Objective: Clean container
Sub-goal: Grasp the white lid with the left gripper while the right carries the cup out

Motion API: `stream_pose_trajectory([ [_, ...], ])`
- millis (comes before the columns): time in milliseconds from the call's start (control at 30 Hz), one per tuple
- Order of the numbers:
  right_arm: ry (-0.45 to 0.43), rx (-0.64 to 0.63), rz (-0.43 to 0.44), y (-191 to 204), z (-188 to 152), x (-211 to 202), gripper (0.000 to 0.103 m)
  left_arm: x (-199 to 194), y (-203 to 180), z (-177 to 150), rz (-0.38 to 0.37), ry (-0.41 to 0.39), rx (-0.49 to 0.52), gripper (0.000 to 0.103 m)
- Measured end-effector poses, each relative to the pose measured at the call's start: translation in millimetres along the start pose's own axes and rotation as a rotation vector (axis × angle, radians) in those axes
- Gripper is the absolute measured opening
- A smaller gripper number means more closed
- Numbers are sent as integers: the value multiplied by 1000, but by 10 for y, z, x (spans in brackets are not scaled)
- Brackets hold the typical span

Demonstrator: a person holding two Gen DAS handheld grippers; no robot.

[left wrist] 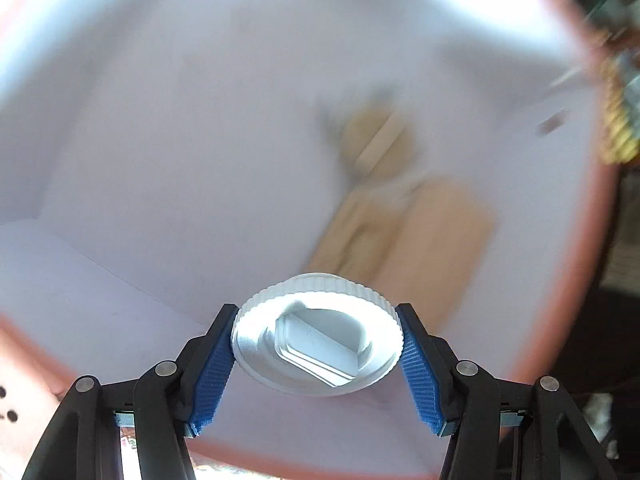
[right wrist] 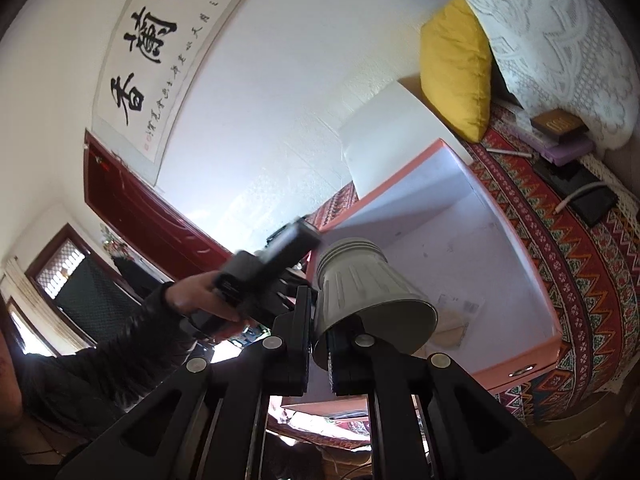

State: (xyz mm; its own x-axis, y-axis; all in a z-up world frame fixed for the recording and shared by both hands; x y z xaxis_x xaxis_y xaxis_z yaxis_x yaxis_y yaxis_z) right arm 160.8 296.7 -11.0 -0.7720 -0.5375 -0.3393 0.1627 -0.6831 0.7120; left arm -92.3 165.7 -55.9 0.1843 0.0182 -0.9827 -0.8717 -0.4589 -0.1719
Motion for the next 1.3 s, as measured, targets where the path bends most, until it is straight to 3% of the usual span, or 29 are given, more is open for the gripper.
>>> stream_pose_trajectory([
  [200,76,-176,53,935,110,545,9,-1216,287,-663,-29,-291,-60,65],
  [267,126,-238,96,1298,116,877,9,-1444,611,-1049,-16,-360,-111,65],
  [367,219,-307,163,1808,86,1498,9,-1700,888,-1342,11,-437,-219,65],
  [567,422,-412,231,2676,-115,2952,9,-1794,1949,-2565,55,-531,-473,65],
  [733,429,-444,142,2947,14,3775,9,-1574,2783,-3207,46,-588,-628,65],
  [833,432,-461,88,3105,95,4265,10,-1502,3263,-3328,45,-626,-731,68],
  [867,433,-467,69,3158,123,4428,18,-1485,3422,-3372,60,-628,-775,78],
  [900,434,-473,51,3211,150,4591,54,-1492,3526,-3410,97,-625,-815,80],
  [933,435,-479,33,3264,177,4754,79,-1518,3564,-3428,100,-632,-821,81],
  [967,435,-485,15,3317,204,4917,79,-1545,3599,-3445,102,-640,-826,81],
  [1067,413,-507,37,3261,277,4610,79,-1637,3601,-3550,107,-686,-814,89],
  [1167,387,-497,-30,2907,353,4053,78,-1645,3355,-3492,154,-695,-759,92],
  [1300,455,-512,-273,2091,369,3213,80,-1474,2727,-3114,146,-644,-572,92],
])
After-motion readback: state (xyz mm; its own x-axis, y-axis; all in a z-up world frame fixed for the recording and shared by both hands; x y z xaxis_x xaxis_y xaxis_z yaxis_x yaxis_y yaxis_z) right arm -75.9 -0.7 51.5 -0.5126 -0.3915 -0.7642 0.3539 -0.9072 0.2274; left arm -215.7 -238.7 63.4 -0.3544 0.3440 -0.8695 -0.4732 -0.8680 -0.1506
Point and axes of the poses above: each gripper's, at about its wrist camera, not at the fingertips, and x roughly the way its jaws point, y to its left, z to its top, the point moved 2 cm from there along x, roughly the way its jaws point, and after that the axes turned 2 degrees about y, right-handed, at the moved point
